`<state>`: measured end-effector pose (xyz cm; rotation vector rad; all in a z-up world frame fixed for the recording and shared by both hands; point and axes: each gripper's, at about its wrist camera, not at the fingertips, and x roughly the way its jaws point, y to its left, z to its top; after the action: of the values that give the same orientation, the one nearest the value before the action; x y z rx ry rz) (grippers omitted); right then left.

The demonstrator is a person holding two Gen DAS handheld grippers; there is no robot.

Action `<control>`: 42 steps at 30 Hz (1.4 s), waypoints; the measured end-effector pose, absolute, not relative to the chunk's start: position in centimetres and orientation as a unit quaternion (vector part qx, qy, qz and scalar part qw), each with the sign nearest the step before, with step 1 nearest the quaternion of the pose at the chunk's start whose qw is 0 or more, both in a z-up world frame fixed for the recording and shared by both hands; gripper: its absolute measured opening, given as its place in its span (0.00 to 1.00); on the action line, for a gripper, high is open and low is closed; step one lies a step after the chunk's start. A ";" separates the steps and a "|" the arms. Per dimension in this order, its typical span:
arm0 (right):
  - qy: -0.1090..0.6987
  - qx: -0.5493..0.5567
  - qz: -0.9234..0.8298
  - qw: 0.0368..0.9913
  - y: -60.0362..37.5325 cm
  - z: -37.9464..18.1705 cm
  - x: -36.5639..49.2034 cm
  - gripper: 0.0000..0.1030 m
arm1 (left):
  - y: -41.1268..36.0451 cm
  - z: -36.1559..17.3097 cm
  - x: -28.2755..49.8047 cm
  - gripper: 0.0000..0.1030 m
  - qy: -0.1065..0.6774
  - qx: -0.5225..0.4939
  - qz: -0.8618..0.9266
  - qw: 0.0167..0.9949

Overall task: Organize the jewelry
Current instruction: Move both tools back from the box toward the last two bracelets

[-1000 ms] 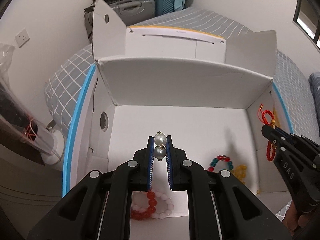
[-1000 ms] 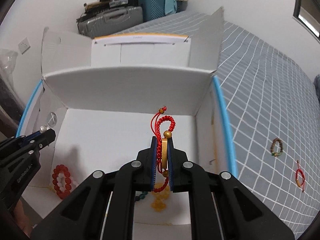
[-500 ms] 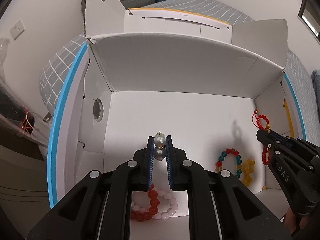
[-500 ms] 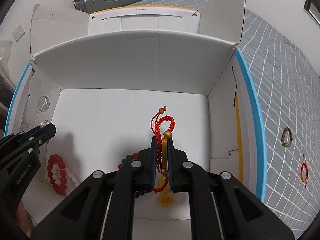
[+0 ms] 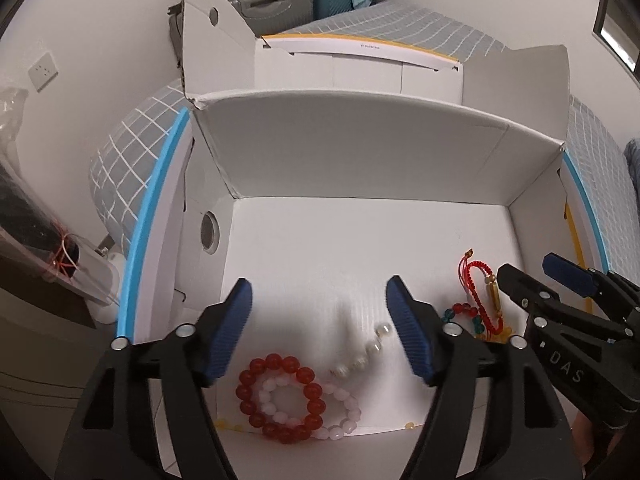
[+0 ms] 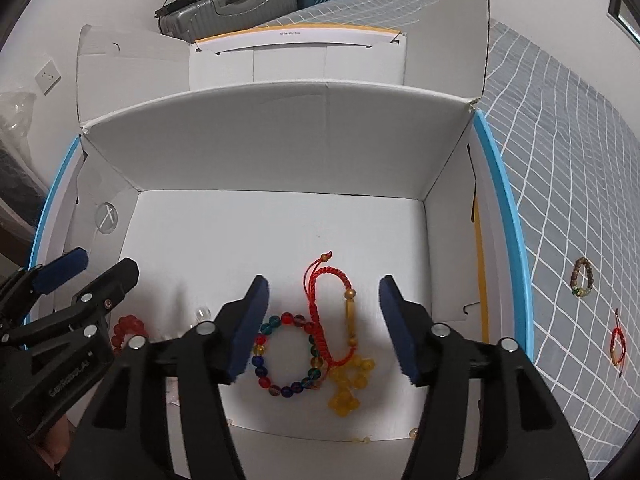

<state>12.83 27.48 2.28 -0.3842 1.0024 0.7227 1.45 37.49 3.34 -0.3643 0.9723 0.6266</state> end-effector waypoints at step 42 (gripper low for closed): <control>0.398 -0.086 0.188 0.894 5.1 9.5 17.8 0.92 | 21.8 7.1 8.5 0.94 0.408 -0.126 0.181 0.886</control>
<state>17.79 5.07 9.46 -0.1791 0.8245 0.3891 8.47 21.84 7.07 -0.2624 0.8489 0.3771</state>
